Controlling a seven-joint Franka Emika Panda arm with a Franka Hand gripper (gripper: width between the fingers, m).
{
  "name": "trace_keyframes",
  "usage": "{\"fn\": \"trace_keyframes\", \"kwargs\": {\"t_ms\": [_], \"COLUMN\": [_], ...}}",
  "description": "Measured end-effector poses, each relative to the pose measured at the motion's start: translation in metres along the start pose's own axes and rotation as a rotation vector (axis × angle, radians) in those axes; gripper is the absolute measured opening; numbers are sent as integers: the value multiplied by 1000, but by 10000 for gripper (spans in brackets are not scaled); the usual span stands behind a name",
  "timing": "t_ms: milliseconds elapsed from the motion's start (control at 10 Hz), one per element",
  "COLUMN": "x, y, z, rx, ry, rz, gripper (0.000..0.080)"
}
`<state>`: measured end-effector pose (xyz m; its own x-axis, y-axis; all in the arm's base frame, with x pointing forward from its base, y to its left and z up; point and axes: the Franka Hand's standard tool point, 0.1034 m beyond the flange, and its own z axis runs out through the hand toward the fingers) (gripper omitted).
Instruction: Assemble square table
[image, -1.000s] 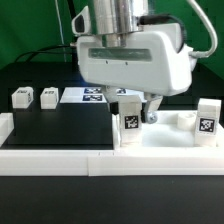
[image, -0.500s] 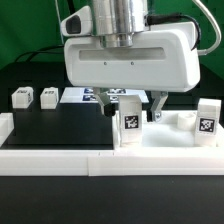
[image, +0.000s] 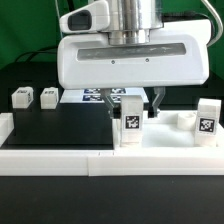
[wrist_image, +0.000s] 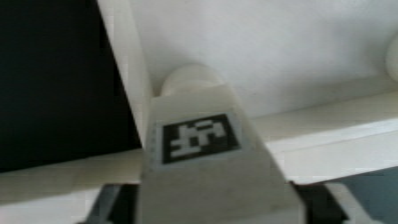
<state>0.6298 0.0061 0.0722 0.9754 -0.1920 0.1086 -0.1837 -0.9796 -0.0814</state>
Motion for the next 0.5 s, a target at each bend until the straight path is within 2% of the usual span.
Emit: {"fn": "trace_keyframes", "kwargs": {"t_ms": [100,300,500], "x": [0,0,-3], "y": [2,5,7], "z": [0,1,1], "rx": [-2,-2,-8], "ry": [-1,-1,-13], "rz": [93,256,664], "gripper": [295,295,295]}}
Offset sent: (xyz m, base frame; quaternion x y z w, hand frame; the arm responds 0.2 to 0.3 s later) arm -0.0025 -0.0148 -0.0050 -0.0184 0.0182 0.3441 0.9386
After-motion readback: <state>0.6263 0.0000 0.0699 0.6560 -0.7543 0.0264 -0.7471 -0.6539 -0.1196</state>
